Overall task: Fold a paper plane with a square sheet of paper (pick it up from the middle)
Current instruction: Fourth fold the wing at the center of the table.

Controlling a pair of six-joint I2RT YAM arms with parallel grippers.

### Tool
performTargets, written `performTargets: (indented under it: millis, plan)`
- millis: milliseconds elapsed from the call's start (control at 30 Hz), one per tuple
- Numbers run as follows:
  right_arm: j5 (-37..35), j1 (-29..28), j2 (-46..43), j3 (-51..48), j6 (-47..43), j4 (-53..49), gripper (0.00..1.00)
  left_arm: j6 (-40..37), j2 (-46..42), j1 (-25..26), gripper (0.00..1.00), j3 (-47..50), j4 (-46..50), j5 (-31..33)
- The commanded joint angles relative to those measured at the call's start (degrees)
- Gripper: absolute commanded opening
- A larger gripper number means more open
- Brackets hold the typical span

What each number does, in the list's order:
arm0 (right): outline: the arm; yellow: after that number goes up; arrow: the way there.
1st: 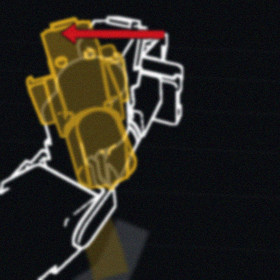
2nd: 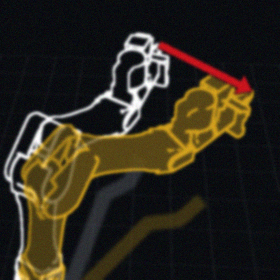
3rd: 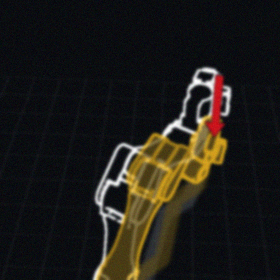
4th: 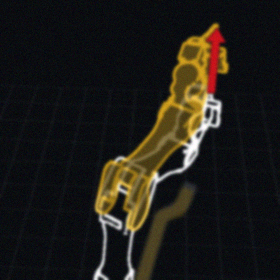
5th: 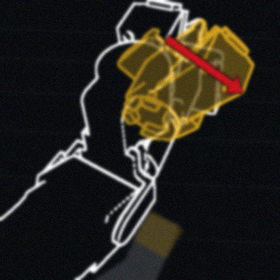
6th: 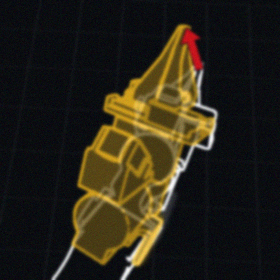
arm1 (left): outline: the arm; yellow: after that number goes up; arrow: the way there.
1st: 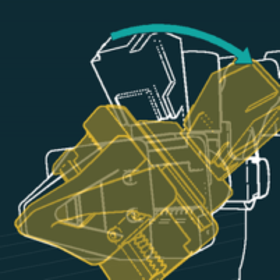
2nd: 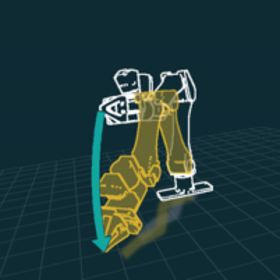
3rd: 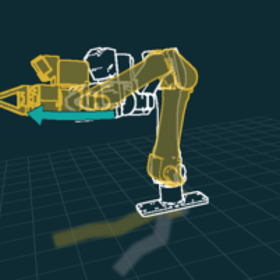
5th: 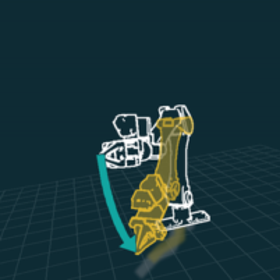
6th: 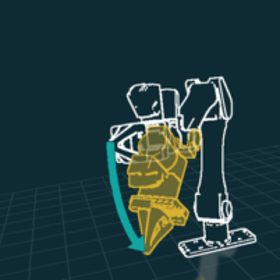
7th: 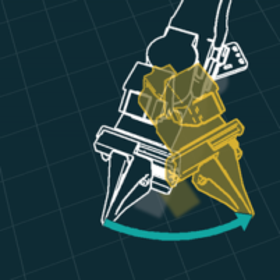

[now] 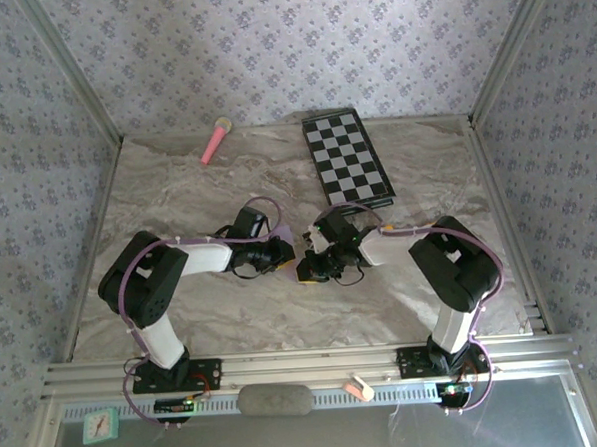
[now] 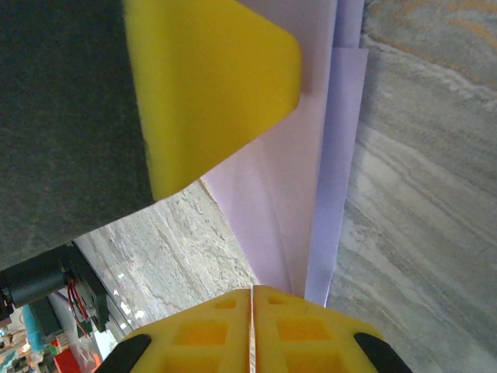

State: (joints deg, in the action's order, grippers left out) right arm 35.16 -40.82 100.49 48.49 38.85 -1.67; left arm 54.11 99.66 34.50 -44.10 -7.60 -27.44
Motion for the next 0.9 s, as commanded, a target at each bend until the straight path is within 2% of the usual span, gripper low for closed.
performTargets:
  millis: [0,200,600,867]
  plan:
    - [0.2,-0.4,1.3,0.4,0.9,-0.3,0.10,0.4,0.0,-0.1,0.24,-0.3,2.0,-0.8]
    - [0.4,-0.5,2.3,0.2,1.1,-0.3,0.10,0.3,-1.6,-0.1,0.29,-0.9,0.9,-2.2]
    - [0.3,-0.5,3.5,-0.3,0.9,-0.8,0.10,0.7,-1.3,-0.1,0.32,-1.5,-1.1,-3.8]
    - [0.6,-0.4,3.5,-0.5,-2.4,-5.6,0.10,-0.8,-1.7,-1.2,0.34,-2.1,-0.9,-4.6]
